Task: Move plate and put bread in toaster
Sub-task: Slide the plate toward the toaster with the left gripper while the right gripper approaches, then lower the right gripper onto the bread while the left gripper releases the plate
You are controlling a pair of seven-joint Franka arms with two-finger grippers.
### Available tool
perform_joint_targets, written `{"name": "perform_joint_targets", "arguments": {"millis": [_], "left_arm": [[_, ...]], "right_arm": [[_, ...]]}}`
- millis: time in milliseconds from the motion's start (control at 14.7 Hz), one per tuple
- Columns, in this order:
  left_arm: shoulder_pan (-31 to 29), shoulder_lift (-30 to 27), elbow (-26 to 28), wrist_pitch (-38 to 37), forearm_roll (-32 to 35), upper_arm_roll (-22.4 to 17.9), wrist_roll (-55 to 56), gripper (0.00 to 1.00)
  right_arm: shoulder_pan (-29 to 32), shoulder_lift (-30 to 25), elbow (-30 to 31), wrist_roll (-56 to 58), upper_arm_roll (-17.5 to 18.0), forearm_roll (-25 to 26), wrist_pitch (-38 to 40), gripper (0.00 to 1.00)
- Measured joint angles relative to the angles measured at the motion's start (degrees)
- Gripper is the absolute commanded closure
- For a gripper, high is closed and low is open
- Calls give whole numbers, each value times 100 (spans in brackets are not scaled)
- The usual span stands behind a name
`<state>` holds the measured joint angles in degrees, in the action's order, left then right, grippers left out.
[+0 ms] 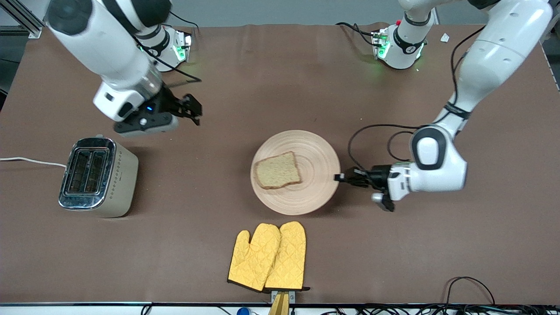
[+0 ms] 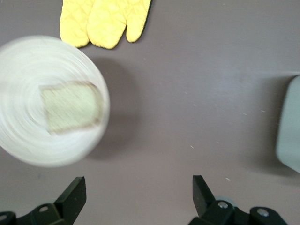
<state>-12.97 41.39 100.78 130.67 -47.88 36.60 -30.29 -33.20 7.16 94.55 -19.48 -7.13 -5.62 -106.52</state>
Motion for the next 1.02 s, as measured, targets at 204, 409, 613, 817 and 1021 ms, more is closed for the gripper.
{"name": "perform_joint_targets", "arguments": {"millis": [204, 409, 613, 817, 1021], "left_arm": [[450, 209, 51, 374, -318, -4, -5, 99], [709, 429, 55, 769, -475, -7, -29, 96], [730, 692, 51, 976, -505, -17, -261, 55], [639, 795, -6, 981, -524, -19, -362, 0], [389, 763, -102, 982, -527, -14, -309, 0]], "right_arm": [[-98, 505, 91, -192, -4, 0, -649, 0], [-96, 845, 325, -203, -34, 0, -1299, 0], [-96, 891, 353, -205, -44, 0, -1387, 0], [-96, 898, 370, -215, -47, 0, -1389, 0], [-125, 999, 531, -217, -37, 0, -1664, 0]]}}
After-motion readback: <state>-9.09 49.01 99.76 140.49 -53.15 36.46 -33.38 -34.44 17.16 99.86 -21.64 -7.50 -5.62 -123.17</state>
